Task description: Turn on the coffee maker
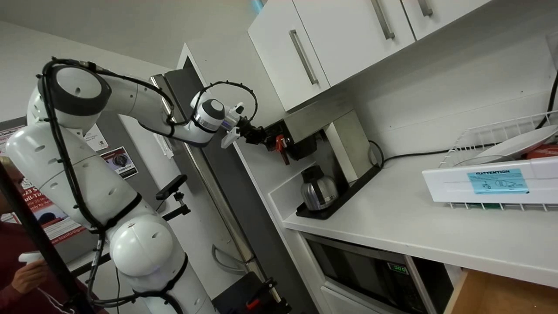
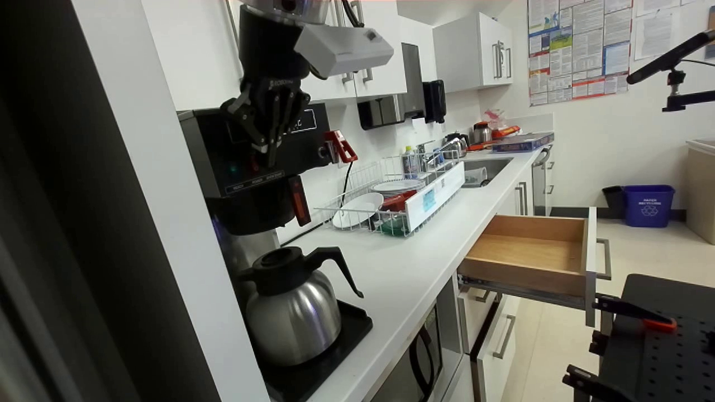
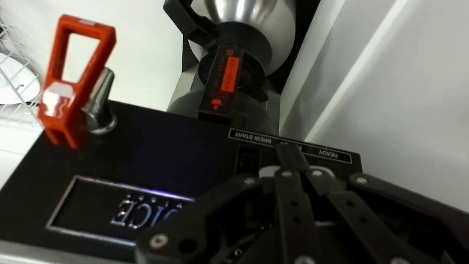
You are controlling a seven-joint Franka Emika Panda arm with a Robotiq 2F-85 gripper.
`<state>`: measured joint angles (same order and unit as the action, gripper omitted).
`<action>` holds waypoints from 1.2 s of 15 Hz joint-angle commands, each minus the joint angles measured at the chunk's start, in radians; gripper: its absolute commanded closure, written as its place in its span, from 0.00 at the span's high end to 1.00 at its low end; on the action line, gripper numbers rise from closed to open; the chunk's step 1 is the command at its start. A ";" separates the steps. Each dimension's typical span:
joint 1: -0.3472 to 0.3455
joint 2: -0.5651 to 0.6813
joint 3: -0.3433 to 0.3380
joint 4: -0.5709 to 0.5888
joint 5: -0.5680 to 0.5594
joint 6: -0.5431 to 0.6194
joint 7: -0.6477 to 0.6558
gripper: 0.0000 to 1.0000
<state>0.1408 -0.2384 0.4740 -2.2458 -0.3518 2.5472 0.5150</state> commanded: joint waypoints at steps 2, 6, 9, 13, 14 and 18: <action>0.008 0.016 -0.004 0.022 -0.019 0.033 0.039 0.00; 0.001 0.015 0.000 0.020 -0.039 0.064 0.053 0.00; -0.010 0.011 0.010 0.021 -0.068 0.095 0.072 0.00; 0.015 0.009 0.004 0.037 -0.049 0.013 0.068 0.00; 0.024 -0.012 0.001 0.033 -0.033 -0.012 0.061 0.00; 0.073 -0.115 -0.021 0.017 0.065 -0.139 0.010 0.00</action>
<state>0.1656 -0.2668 0.4771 -2.2259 -0.3772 2.5319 0.5751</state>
